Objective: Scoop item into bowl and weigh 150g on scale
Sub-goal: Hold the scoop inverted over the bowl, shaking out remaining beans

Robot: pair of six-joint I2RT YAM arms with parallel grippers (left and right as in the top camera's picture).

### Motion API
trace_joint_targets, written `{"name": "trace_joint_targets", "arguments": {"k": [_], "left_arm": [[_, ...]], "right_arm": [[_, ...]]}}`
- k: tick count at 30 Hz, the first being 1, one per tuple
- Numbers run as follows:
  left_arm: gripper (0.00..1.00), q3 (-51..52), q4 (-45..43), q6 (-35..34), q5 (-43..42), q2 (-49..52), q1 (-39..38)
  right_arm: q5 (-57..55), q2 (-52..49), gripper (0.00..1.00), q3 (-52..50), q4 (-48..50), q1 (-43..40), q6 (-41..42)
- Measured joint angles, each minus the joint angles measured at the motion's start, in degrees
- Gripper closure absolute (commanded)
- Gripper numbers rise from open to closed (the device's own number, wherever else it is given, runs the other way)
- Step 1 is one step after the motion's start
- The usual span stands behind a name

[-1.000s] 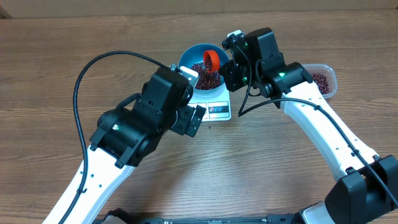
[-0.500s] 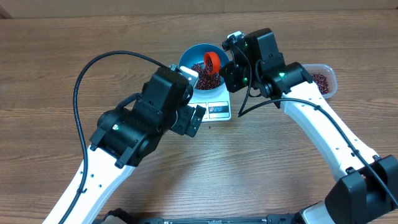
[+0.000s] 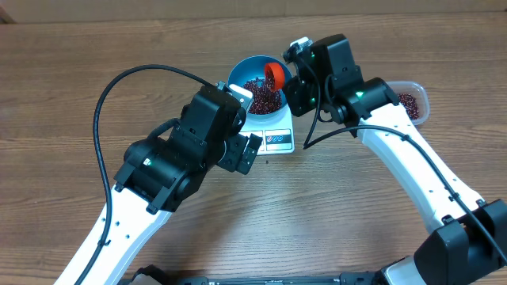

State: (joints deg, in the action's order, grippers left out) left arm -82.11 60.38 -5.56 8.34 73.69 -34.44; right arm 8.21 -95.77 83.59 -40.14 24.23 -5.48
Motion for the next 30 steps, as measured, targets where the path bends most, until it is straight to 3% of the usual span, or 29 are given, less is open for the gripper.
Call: {"name": "trace_joint_targets", "arguments": {"k": [9,30], "left_arm": [[0.0,0.0,0.0,0.0,0.0,0.0,0.0],[0.0,0.0,0.0,0.0,0.0,0.0,0.0]], "right_arm": [[-5.64,0.02,0.96,0.0,-0.02,3.56,-3.13],[-6.8,0.04,0.96,0.0,-0.92,3.56,-3.63]]}}
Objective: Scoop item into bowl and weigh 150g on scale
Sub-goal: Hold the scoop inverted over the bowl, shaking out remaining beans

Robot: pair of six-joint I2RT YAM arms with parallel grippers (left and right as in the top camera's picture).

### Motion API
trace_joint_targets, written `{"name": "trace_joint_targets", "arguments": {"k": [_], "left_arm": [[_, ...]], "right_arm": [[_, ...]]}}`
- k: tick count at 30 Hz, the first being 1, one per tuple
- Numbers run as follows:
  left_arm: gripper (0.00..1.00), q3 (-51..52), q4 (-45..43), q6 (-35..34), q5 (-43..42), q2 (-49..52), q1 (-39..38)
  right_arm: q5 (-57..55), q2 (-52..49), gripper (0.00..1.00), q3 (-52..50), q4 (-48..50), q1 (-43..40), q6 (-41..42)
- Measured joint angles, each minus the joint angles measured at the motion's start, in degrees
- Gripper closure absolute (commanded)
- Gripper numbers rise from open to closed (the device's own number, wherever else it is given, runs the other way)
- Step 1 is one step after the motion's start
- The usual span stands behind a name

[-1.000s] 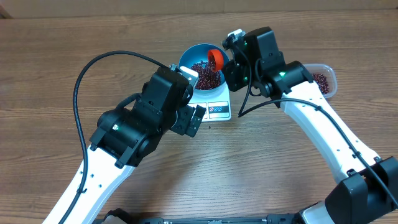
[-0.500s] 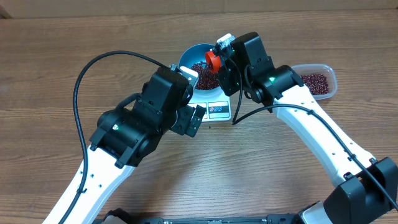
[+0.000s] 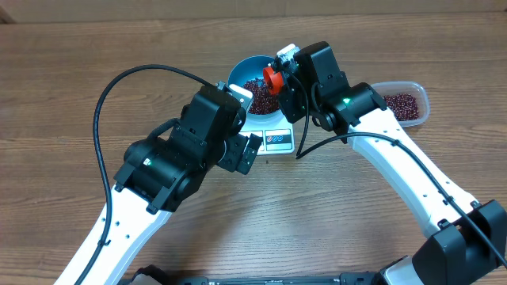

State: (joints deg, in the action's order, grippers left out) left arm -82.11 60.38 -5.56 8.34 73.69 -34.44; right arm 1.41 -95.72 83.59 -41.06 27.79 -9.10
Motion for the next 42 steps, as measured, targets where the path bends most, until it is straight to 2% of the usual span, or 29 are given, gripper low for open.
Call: {"name": "trace_joint_targets", "arguments": {"k": [15,42], "left_arm": [[0.0,0.0,-0.02,0.0,0.0,0.0,0.0],[0.0,0.0,0.0,0.0,0.0,0.0,0.0]], "right_arm": [[-3.39,0.0,0.96,0.0,1.46,3.1,-7.26],[-4.85,0.0,0.97,0.0,0.28,3.06,-10.43]]}}
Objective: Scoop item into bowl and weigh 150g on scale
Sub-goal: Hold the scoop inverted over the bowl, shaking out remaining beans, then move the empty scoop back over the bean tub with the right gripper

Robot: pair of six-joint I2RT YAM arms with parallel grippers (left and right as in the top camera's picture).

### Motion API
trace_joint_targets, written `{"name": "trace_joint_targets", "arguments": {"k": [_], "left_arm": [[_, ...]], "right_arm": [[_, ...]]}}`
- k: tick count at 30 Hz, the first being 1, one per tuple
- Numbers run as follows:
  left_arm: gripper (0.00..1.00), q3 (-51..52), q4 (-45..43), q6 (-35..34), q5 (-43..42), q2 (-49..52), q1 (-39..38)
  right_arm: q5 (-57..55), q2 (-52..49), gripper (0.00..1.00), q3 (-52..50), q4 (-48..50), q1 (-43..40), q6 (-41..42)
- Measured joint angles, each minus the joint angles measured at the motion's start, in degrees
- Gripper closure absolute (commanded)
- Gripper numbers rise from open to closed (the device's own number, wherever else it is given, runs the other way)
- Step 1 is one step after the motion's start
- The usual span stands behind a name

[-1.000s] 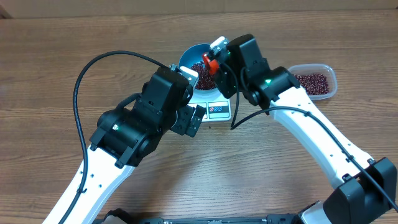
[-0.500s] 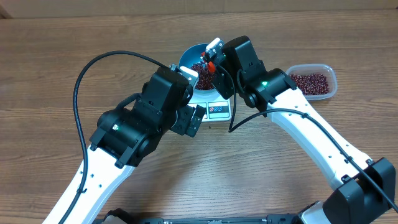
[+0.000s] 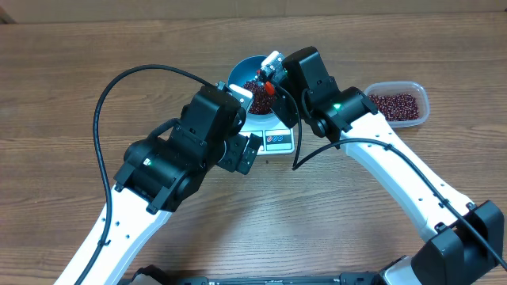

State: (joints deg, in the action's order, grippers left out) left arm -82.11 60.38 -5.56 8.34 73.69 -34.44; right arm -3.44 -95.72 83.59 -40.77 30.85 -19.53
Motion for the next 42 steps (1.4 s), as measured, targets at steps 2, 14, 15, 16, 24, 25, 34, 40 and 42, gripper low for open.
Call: {"name": "trace_joint_targets", "arguments": {"k": [2,14,15,16,24,25,34,40,42], "left_arm": [[0.0,0.0,0.0,0.0,0.0,0.0,0.0],[0.0,0.0,-0.02,0.0,0.0,0.0,0.0],[0.0,0.0,0.0,0.0,0.0,0.0,0.0],[0.0,0.0,-0.02,0.0,0.0,0.0,0.0],[0.0,0.0,-0.02,0.0,0.0,0.0,0.0],[0.0,0.0,0.0,0.0,0.0,0.0,0.0],[0.0,0.0,0.0,0.0,0.0,0.0,0.0],[0.0,0.0,0.0,0.0,0.0,0.0,0.0],[0.0,0.0,0.0,0.0,0.0,0.0,0.0]], "right_arm": [[0.04,0.0,0.96,0.0,-0.02,0.0,-0.02],[-0.46,0.22,0.96,0.0,-0.33,-2.12,7.45],[0.52,0.55,0.96,0.0,-0.46,-3.39,8.5],[2.01,1.11,0.96,0.0,-0.44,-4.79,9.27],[7.89,12.57,0.96,0.52,-5.55,-18.23,13.03],[7.45,13.46,0.96,0.83,-7.23,-20.52,13.42],[-3.34,10.47,0.96,1.29,-20.44,-32.39,14.84],[-7.19,4.57,0.96,1.29,-22.34,-32.79,14.86],[-8.07,2.27,0.96,1.29,-22.32,-32.79,14.84]]}}
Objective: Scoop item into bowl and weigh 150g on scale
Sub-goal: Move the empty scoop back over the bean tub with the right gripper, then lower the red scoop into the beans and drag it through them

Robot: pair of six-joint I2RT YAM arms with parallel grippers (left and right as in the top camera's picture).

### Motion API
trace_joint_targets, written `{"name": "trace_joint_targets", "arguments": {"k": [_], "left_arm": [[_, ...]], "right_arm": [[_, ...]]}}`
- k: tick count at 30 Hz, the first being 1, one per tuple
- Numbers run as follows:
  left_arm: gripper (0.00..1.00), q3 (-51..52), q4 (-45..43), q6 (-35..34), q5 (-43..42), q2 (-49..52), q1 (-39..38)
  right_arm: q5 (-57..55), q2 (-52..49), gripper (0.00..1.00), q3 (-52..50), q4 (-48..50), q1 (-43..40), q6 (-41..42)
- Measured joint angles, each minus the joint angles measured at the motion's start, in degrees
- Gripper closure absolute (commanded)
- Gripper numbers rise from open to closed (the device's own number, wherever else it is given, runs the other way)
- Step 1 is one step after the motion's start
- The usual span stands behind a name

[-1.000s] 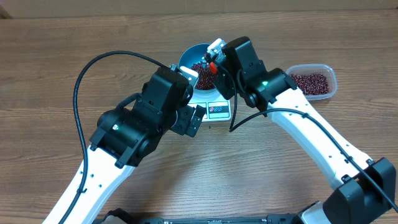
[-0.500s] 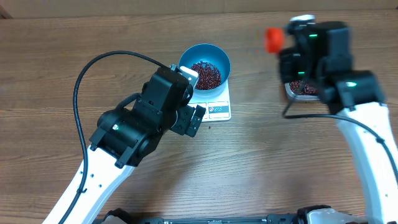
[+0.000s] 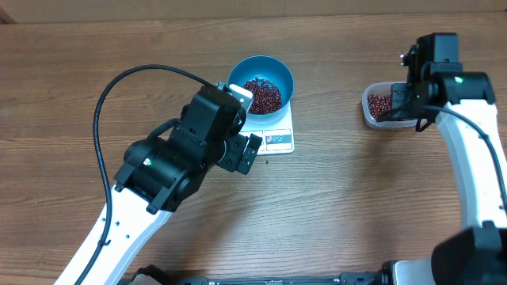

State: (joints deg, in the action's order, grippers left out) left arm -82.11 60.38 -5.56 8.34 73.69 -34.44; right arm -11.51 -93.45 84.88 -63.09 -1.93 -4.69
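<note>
A blue bowl (image 3: pixel 238 77) holding red beans (image 3: pixel 263 93) stands on the white scale (image 3: pixel 273 136) at the table's middle back. My left gripper (image 3: pixel 244 152) hangs at the scale's front left corner, fingers apart and holding nothing. At the right, my right gripper (image 3: pixel 401 101) points down into a clear container (image 3: pixel 374 104) of red beans. Its wrist covers the fingers, so their state does not show. The orange scoop is hidden.
The scale's display (image 3: pixel 277 140) faces the front, just right of my left gripper. A black cable (image 3: pixel 119 83) loops over the left arm. The wooden table (image 3: pixel 341 206) runs wide in front of both arms.
My right gripper was over the blue bowl with the orange scoop among the beans. It now stands over the bean container at the right. The left arm has not moved.
My right gripper first held the orange scoop at the bowl's right rim. Then the scoop was over the bowl, then low among the beans in it. Now the right gripper is at the container and the bowl stands uncovered. The left arm stayed still throughout.
</note>
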Motion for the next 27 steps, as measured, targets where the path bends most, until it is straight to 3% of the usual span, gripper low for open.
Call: {"name": "trace_joint_targets", "arguments": {"k": [12,27], "left_arm": [[0.0,0.0,0.0,0.0,-0.02,0.0,0.0],[0.0,0.0,0.0,0.0,0.0,0.0,0.0]], "right_arm": [[-4.2,-8.37,0.96,0.0,1.31,0.0,0.0],[-0.55,-9.9,0.96,0.0,4.02,0.0,-2.16]]}}
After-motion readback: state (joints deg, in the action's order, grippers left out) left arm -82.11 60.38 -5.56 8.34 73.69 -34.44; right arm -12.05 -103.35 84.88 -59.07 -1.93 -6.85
